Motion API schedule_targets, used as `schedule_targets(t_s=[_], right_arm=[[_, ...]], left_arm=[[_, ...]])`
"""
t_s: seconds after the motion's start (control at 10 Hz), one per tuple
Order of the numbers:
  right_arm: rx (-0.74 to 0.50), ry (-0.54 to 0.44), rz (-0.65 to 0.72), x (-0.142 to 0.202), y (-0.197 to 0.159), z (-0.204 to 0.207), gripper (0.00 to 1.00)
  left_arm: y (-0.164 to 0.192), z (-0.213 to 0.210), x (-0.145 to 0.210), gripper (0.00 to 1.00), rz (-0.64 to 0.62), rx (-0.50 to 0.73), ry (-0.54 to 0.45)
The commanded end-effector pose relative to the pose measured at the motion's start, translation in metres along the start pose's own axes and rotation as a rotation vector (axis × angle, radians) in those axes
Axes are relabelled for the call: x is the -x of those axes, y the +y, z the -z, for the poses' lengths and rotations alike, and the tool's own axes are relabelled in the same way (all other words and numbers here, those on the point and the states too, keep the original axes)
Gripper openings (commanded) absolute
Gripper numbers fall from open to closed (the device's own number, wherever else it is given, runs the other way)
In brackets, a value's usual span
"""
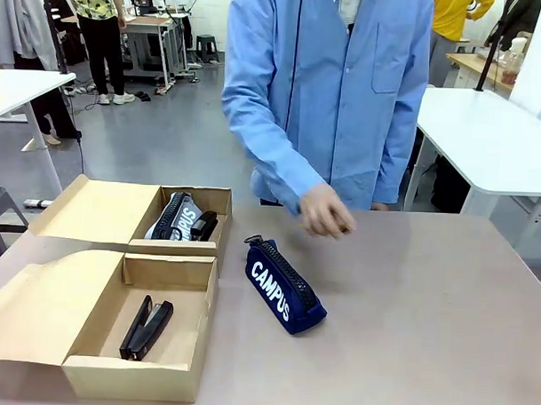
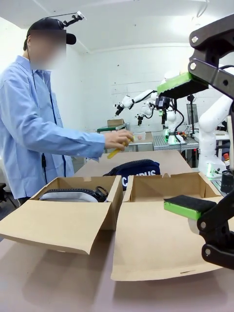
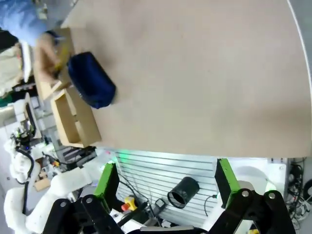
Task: Place items inside the box.
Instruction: Pick up a Pencil pouch or Stapler and place it inside the Mailer Box closest to the robot.
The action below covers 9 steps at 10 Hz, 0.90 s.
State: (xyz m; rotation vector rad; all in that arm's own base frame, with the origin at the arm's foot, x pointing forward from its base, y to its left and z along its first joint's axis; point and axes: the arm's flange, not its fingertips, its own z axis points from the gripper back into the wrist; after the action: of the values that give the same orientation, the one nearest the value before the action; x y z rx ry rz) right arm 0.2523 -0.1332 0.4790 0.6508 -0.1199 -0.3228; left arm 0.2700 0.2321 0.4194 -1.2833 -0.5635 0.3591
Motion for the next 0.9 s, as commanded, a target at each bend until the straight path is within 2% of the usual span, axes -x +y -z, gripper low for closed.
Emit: schedule_targets(t_s=[0.0,0.2,0.4,0.5,0.6,0.7,0.8], right_arm=[[0.098,0.028,-0.044,-0.022,0.049,0.032,1.0],[0.114,0.035,-0.088,-0.033,0.105,0.066,1.0],[0.184,0.11,-0.232,-0.027,0.186,0.131,1.0],[0.251,0.104,-0.306,-0.018,0.229,0.169,1.0],[0.301,0.065,-0.375,-0.006,0.274,0.208,1.0],[0.336,-0.08,-0.402,0.003,0.307,0.239,1.0],[0.321,-0.111,-0.507,0.019,0.328,0.268,1.0]], left_arm=[[-0.001,0.0,0.001,1.0,0.02,0.013,-0.003],[-0.001,0.0,0.001,1.0,0.02,0.013,-0.003],[-0.001,0.0,0.001,1.0,0.02,0.013,-0.003],[-0.001,0.0,0.001,1.0,0.02,0.013,-0.003],[-0.001,0.0,0.001,1.0,0.02,0.013,-0.003],[-0.001,0.0,0.001,1.0,0.02,0.013,-0.003],[-0.001,0.0,0.001,1.0,0.02,0.013,-0.003]])
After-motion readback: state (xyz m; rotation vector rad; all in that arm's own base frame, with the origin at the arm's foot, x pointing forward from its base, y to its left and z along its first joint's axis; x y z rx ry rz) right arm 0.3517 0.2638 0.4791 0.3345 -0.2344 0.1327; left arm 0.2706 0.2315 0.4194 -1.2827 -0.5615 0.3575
